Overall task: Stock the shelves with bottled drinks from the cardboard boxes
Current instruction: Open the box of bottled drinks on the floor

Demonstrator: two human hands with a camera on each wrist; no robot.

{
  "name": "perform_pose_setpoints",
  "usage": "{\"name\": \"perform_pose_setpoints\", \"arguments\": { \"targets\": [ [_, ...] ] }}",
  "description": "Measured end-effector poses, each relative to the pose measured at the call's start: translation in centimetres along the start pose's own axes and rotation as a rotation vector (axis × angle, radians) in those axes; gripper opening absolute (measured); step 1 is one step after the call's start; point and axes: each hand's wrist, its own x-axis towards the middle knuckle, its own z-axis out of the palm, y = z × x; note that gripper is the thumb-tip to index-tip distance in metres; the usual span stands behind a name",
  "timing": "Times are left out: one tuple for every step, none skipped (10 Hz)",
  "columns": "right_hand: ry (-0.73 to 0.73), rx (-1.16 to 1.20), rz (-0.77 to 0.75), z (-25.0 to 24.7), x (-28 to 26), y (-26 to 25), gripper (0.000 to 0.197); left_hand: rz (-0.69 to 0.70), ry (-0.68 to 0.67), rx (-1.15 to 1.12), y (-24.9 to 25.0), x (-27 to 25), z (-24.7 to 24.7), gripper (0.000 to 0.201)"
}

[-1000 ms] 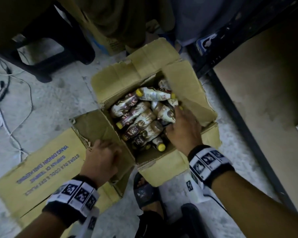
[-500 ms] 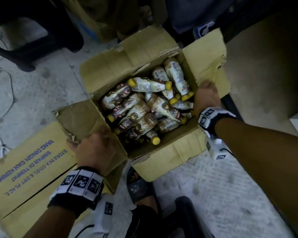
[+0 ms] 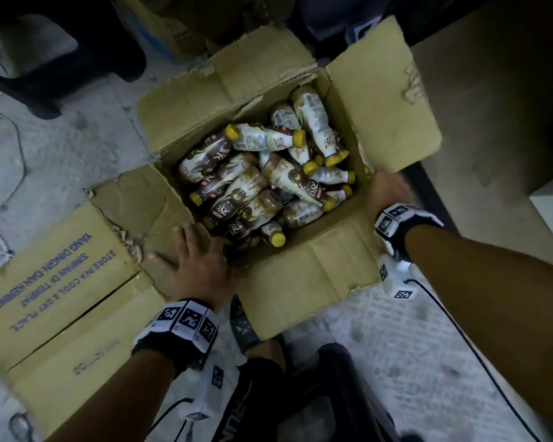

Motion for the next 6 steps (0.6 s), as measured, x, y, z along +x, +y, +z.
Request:
{"name": "perform_pose_setpoints", "arguments": {
  "targets": [
    [-0.018,0.051,-0.036,1.4,-0.9,0.7,0.030,-0.002,0.030,0.068,-0.4,0.1,-0.1,0.065],
    [-0.090,0.115,0.008,5.2,-4.8,2.5,0.030,0.044,0.060,0.172,-1.5,1.2,-0.7,0.076],
    [-0.179,0.269,0.151,11.0,-9.9,4.5,0.030,0.094,0.057,0.175,-1.8,2.2,-1.8,0.079],
    [-0.268,0.297,0.255,13.1,-12.3,5.8,0.035,0.158,0.063,0.061,-0.9,2.9,-2.3,0.084],
    [-0.414,0.355,0.311,14.7,-14.7,7.1,0.036,0.220,0.083,-0.032,-0.1,3.2,-2.7,0.091],
    [-0.416,0.360,0.315,13.0,-14.4,8.4,0.054,0.212,0.095,-0.161,-0.2,3.5,-3.1,0.098]
  ]
}}
